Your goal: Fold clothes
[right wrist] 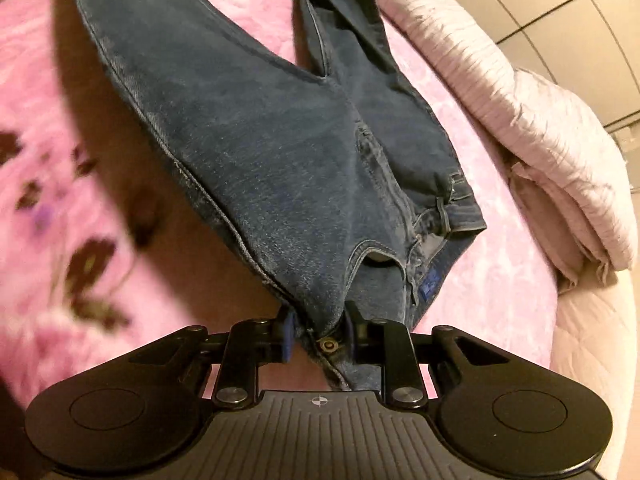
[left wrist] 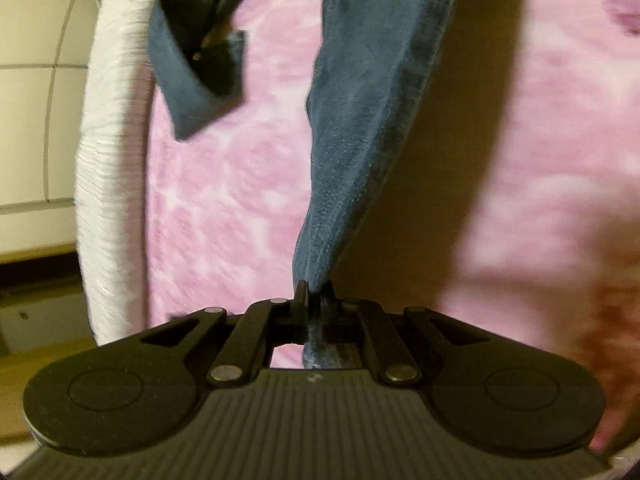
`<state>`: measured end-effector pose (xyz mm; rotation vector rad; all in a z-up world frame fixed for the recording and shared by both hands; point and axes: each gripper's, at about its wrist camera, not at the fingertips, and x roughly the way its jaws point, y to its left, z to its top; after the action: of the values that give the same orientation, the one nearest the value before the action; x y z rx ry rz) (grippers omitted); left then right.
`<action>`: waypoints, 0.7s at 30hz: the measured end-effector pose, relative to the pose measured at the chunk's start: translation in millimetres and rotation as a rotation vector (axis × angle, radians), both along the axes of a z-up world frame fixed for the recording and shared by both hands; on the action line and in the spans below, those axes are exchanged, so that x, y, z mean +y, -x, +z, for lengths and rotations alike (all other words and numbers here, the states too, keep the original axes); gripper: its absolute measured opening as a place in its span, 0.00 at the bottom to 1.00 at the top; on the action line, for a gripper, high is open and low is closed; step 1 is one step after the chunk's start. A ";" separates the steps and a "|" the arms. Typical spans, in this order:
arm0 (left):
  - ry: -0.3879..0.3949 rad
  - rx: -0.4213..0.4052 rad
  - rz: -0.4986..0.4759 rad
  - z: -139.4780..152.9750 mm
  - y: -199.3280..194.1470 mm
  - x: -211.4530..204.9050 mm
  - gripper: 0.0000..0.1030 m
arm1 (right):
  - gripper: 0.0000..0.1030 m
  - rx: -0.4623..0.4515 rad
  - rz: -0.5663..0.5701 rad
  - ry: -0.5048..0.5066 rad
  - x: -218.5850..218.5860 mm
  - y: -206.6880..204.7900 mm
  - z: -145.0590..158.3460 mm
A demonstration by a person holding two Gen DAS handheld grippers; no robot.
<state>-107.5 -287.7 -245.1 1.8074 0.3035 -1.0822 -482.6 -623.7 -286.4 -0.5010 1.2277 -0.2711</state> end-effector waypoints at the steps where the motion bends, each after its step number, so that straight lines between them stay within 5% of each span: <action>1: -0.014 0.011 0.020 1.0 11.2 10.0 0.04 | 0.22 0.014 0.012 -0.013 3.2 8.2 1.8; 7: -0.088 0.115 0.105 -3.8 55.6 48.4 0.04 | 0.22 0.083 -0.001 -0.095 25.5 47.7 -13.8; 12: -0.126 0.203 0.150 6.4 66.7 56.2 0.14 | 0.25 0.164 -0.005 -0.097 28.0 45.3 -18.4; 16: -0.025 0.279 0.229 36.0 42.3 53.9 0.30 | 0.30 0.156 -0.037 -0.131 38.0 41.6 0.7; 21: 0.137 0.265 0.276 46.5 -7.2 24.5 0.42 | 0.40 0.076 -0.056 -0.139 59.6 5.6 25.8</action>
<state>-100.3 -263.2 -198.6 1.4521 0.6046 -1.1157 -488.2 -564.0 -260.7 -0.3599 1.3257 -0.2136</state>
